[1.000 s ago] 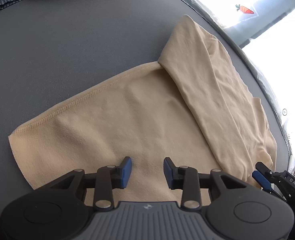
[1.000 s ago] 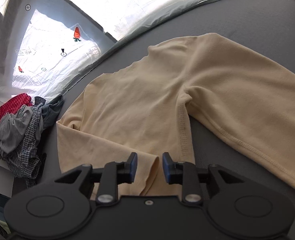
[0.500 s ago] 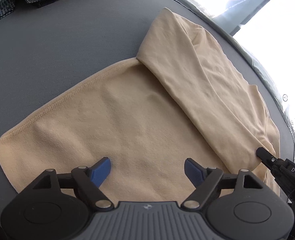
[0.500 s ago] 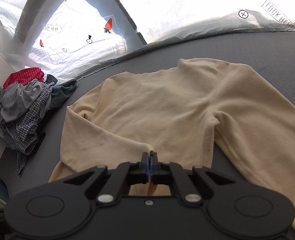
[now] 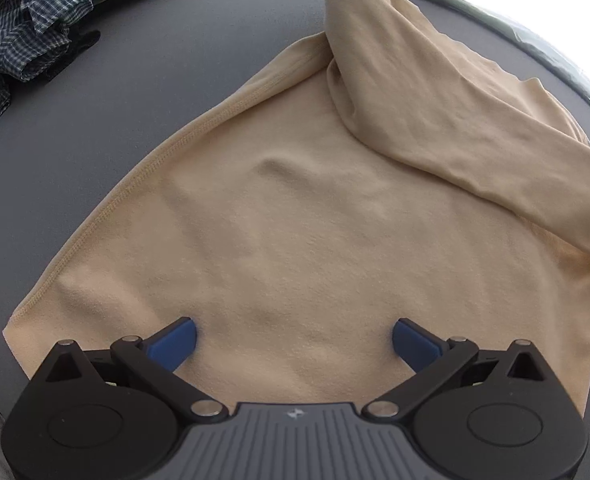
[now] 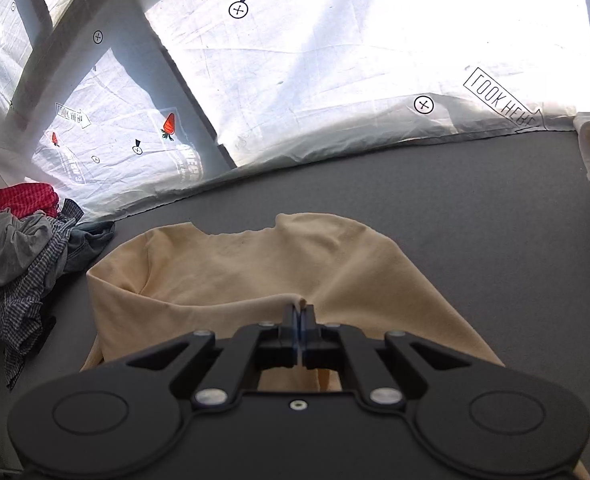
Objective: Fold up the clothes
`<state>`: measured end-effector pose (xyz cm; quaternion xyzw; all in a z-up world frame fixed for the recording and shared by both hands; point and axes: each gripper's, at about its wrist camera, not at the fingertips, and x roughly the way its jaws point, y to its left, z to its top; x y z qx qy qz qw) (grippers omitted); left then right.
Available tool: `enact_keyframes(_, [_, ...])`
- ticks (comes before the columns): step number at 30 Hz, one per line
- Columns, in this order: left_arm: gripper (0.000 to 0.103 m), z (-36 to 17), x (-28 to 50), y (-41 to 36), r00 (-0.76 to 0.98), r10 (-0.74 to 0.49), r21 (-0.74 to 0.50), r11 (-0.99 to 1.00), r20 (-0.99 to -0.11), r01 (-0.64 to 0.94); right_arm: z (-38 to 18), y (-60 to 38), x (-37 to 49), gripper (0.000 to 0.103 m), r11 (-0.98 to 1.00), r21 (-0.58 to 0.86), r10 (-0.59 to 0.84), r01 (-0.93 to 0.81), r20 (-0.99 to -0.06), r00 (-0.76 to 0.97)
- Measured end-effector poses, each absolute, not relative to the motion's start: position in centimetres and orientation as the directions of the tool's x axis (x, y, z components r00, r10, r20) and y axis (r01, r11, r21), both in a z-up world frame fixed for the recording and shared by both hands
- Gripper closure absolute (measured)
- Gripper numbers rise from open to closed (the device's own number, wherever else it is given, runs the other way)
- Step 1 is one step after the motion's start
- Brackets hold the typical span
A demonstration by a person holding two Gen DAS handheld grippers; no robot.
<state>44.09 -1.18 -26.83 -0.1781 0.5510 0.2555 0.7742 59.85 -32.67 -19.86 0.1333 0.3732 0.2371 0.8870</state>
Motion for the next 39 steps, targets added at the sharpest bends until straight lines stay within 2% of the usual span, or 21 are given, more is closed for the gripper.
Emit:
enact_keyframes(27, [0.000, -26.3, 44.6, -0.5, 0.206, 0.170, 0.014, 0.803, -0.964, -0.596, -21.3, -42.8, 63.1, 0.101, 0.855, 0.510, 0.413, -0.095, -0.557, 0.720])
enact_keyframes(39, [0.000, -25.9, 43.8, -0.1, 0.206, 0.170, 0.014, 0.804, -0.964, -0.595, -20.9, -45.3, 63.4, 0.101, 0.879, 0.477, 0.319, -0.021, -0.555, 0.768])
